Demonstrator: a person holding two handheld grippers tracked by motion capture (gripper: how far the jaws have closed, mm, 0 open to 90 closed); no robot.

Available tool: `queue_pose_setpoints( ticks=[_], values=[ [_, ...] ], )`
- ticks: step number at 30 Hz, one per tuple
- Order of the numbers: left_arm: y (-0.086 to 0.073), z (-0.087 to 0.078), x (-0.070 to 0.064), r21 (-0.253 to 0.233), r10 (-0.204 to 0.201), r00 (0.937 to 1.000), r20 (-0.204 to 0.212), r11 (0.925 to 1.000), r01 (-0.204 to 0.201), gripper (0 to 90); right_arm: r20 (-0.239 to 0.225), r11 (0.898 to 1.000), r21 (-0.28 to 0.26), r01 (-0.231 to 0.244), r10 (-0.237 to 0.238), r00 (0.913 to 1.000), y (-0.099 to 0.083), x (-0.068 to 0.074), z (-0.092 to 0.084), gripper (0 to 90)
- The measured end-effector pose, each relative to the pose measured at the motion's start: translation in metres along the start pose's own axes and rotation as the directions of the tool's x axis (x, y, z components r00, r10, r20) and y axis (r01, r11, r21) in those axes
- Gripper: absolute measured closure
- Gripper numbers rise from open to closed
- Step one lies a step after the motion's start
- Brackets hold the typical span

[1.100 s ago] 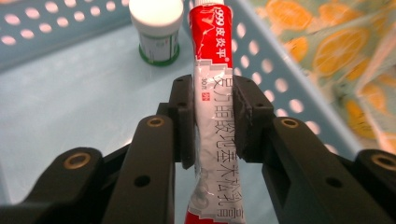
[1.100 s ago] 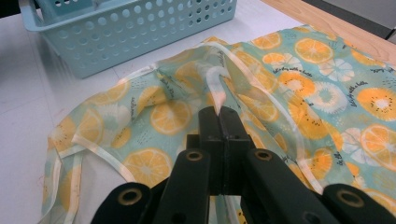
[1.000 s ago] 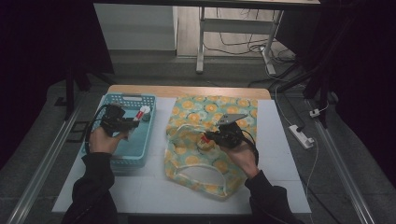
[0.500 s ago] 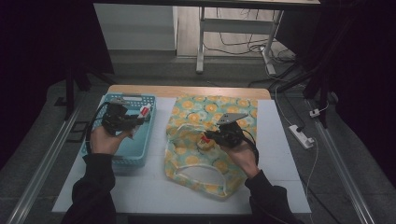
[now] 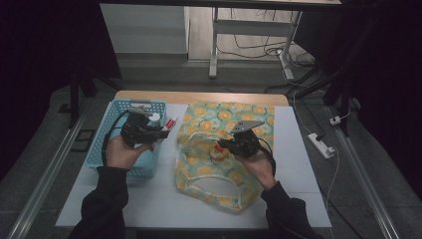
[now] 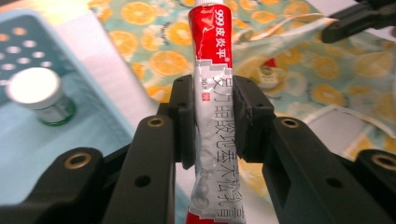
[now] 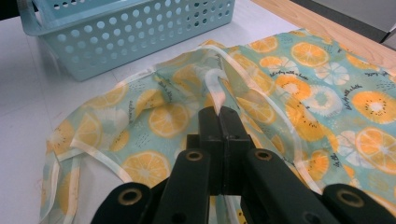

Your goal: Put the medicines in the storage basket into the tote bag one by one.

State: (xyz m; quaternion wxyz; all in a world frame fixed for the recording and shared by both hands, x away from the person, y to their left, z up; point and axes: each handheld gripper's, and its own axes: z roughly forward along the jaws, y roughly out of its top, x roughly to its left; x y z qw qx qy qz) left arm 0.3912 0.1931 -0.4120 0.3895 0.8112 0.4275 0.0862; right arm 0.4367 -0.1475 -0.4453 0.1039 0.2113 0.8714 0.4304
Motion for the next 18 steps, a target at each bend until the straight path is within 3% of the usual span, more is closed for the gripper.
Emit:
queue_pose_setpoints(
  ticks=[5, 12, 18],
  values=[
    [0.005, 0.007, -0.015, 0.011, 0.045, 0.9977, 0.051, 0.9989, -0.046, 71.1, 0.003, 1.0, -0.002, -0.003, 0.003, 1.0, 0.0, -0.001, -0.001, 90.0],
    [0.008, 0.022, -0.033, 0.044, 0.096, 0.9881, 0.12, 0.9939, -0.101, 71.1, 0.01, 1.0, -0.01, -0.004, 0.004, 0.9999, 0.001, -0.002, -0.003, 90.0],
    [0.009, 0.039, -0.044, 0.086, 0.13, 0.9808, 0.146, 0.9859, -0.143, 71.1, 0.014, 1.0, -0.014, -0.006, 0.007, 0.9999, 0.001, -0.003, -0.004, 90.0]
  ],
)
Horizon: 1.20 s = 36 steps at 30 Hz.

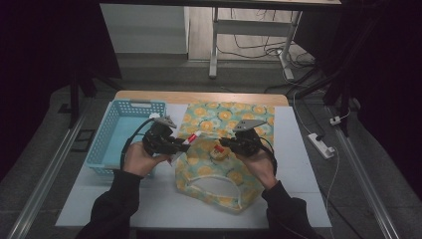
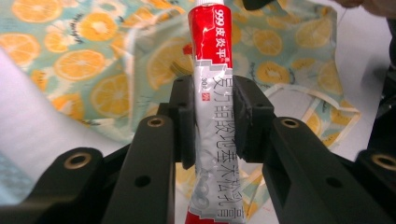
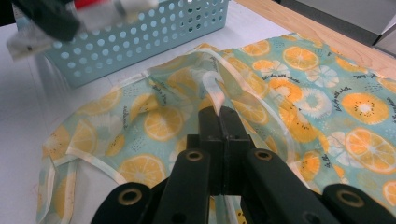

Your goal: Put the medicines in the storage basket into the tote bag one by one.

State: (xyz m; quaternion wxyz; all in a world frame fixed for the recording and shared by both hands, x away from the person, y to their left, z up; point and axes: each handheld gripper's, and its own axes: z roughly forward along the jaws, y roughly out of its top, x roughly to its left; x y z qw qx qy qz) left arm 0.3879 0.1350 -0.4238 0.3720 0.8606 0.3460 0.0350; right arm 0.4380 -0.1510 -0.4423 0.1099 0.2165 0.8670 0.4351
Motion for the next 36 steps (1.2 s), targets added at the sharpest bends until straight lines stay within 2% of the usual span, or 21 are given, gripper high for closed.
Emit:
queue_pose_setpoints(
  ticks=[11, 18, 23, 29, 36],
  values=[
    [0.003, 0.028, -0.007, 0.051, 0.02, 0.9992, 0.034, 0.9985, -0.021, 71.1, 0.001, 1.0, -0.009, 0.001, -0.001, 1.0, 0.001, 0.001, 0.001, 90.0],
    [0.005, 0.05, -0.011, 0.095, 0.036, 0.9982, 0.048, 0.9947, -0.04, 71.1, -0.003, 1.0, -0.024, -0.002, 0.002, 1.0, 0.004, 0.003, -0.003, 90.0],
    [0.007, 0.063, -0.01, 0.115, 0.038, 0.9989, 0.027, 0.9925, -0.041, 71.1, -0.005, 0.999, -0.032, -0.003, 0.003, 1.0, 0.006, 0.003, -0.006, 90.0],
    [0.015, 0.081, -0.006, 0.121, 0.017, 0.9998, -0.002, 0.9925, -0.017, 71.1, -0.004, 0.999, -0.037, -0.005, 0.005, 1.0, 0.007, 0.003, -0.008, 90.0],
    [0.03, 0.095, -0.004, 0.121, 0.036, 0.9975, -0.06, 0.9923, -0.028, 71.1, -0.008, 0.999, -0.04, -0.006, 0.006, 1.0, 0.007, 0.003, -0.008, 90.0]
  ],
)
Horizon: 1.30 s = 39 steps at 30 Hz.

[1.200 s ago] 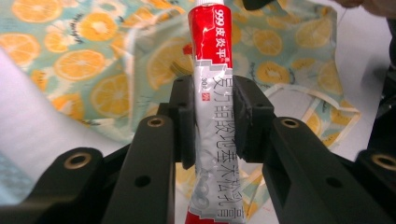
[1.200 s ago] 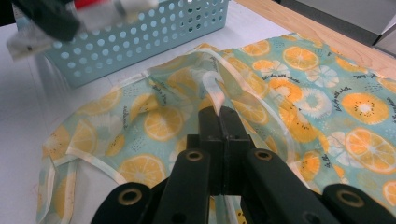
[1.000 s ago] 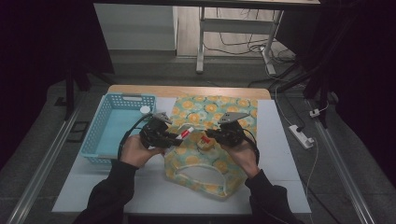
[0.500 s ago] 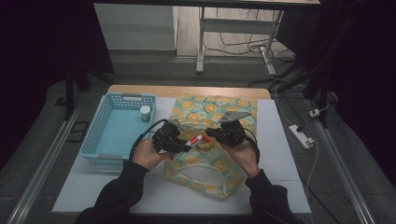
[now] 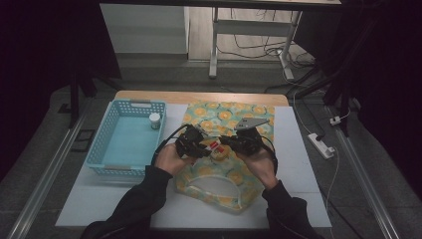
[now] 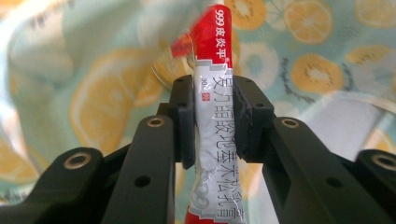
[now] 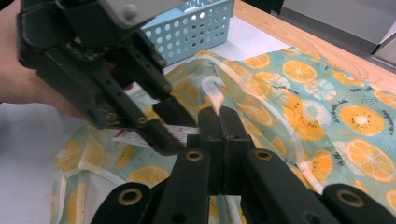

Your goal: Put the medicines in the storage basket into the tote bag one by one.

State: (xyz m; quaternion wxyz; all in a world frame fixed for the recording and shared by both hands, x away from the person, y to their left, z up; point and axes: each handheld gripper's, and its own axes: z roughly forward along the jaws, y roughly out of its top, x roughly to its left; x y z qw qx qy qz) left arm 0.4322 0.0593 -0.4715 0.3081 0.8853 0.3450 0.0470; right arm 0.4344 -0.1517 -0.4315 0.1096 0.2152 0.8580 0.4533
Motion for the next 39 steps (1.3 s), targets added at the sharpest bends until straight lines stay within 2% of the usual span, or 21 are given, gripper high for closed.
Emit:
queue_pose_setpoints(
  ticks=[6, 18, 27, 31, 33, 35, 39],
  values=[
    [0.01, 0.01, 0.007, -0.023, -0.033, 0.9995, -0.005, 0.9992, 0.032, 71.0, 0.004, 1.0, 0.001, -0.003, 0.003, 1.0, -0.001, -0.001, 0.001, 90.0],
    [0.018, 0.026, 0.022, -0.057, -0.101, 0.9932, -0.057, 0.9935, 0.098, 71.0, 0.003, 1.0, 0.005, -0.005, 0.005, 1.0, -0.002, -0.001, 0.003, 90.0],
    [0.017, 0.037, 0.029, -0.082, -0.128, 0.9865, -0.102, 0.9894, 0.12, 71.0, 0.006, 1.0, 0.011, -0.008, 0.008, 0.9999, -0.004, -0.002, 0.005, 90.0],
    [0.017, 0.039, 0.031, -0.093, -0.13, 0.9859, -0.105, 0.9883, 0.121, 70.5, 0.009, 1.0, 0.012, -0.008, 0.008, 0.9999, -0.004, -0.003, 0.006, 90.0],
    [0.018, 0.039, 0.03, -0.111, -0.132, 0.9827, -0.13, 0.9869, 0.118, 68.7, 0.009, 1.0, 0.015, -0.008, 0.008, 0.9999, -0.005, -0.003, 0.006, 90.0],
    [0.018, 0.036, 0.029, -0.118, -0.135, 0.9844, -0.113, 0.9855, 0.122, 63.4, 0.011, 1.0, 0.017, -0.01, 0.01, 0.9999, -0.005, -0.003, 0.006, 90.0],
    [0.016, 0.033, 0.024, -0.116, -0.118, 0.9868, -0.11, 0.9876, 0.105, 53.7, 0.012, 1.0, 0.011, -0.014, 0.014, 0.9998, -0.005, -0.005, 0.004, 90.0]
  ],
)
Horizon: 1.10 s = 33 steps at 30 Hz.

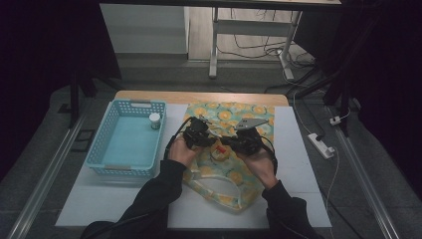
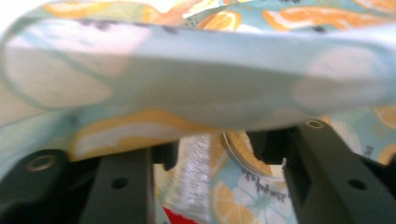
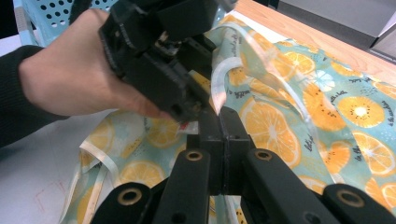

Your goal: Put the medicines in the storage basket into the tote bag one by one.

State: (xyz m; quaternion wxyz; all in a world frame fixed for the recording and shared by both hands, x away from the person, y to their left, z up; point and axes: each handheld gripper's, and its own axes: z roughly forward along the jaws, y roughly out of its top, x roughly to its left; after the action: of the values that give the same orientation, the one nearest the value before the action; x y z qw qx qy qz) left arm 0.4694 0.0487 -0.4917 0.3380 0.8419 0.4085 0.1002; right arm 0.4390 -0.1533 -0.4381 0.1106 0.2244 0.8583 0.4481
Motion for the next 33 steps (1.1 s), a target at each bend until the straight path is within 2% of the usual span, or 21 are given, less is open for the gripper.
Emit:
queue_pose_setpoints(
  ticks=[4, 8, 10, 15, 21, 25, 29, 33],
  values=[
    [-0.001, -0.006, -0.004, -0.001, 0.002, 0.9995, 0.031, 1.0, -0.002, 44.5, 0.003, 1.0, 0.0, -0.003, 0.003, 1.0, 0.0, -0.001, -0.002, 90.0],
    [-0.002, -0.015, -0.012, -0.004, 0.05, 0.9979, 0.04, 0.9987, -0.05, 36.0, 0.003, 1.0, 0.0, -0.005, 0.005, 1.0, 0.0, -0.002, -0.001, 90.0],
    [-0.002, -0.019, -0.015, -0.01, 0.062, 0.9963, 0.059, 0.9981, -0.061, 31.5, 0.003, 1.0, 0.001, -0.005, 0.005, 1.0, -0.001, -0.002, -0.001, 90.0],
    [-0.007, -0.029, -0.023, -0.01, 0.056, 0.9915, 0.117, 0.9984, -0.056, 22.5, 0.004, 1.0, 0.001, -0.005, 0.005, 1.0, -0.001, -0.002, -0.001, 90.0],
    [-0.011, -0.043, -0.025, -0.021, 0.028, 0.9894, 0.142, 0.9995, -0.025, 14.5, 0.005, 1.0, 0.005, -0.006, 0.006, 1.0, -0.002, -0.002, 0.0, 90.0],
    [-0.014, -0.052, -0.024, -0.015, 0.002, 0.9901, 0.14, 0.9999, 0.0, 11.6, 0.005, 1.0, 0.008, -0.002, 0.002, 1.0, -0.002, -0.001, 0.001, 90.0],
    [-0.018, -0.061, -0.018, -0.021, -0.011, 0.9833, 0.182, 0.9997, 0.015, 8.4, 0.005, 1.0, 0.005, -0.004, 0.004, 1.0, -0.002, -0.002, 0.0, 90.0],
    [-0.022, -0.071, -0.012, -0.037, -0.014, 0.9821, 0.188, 0.9991, 0.021, 6.3, 0.003, 1.0, 0.005, -0.004, 0.004, 1.0, -0.002, -0.002, -0.001, 90.0]
  ],
)
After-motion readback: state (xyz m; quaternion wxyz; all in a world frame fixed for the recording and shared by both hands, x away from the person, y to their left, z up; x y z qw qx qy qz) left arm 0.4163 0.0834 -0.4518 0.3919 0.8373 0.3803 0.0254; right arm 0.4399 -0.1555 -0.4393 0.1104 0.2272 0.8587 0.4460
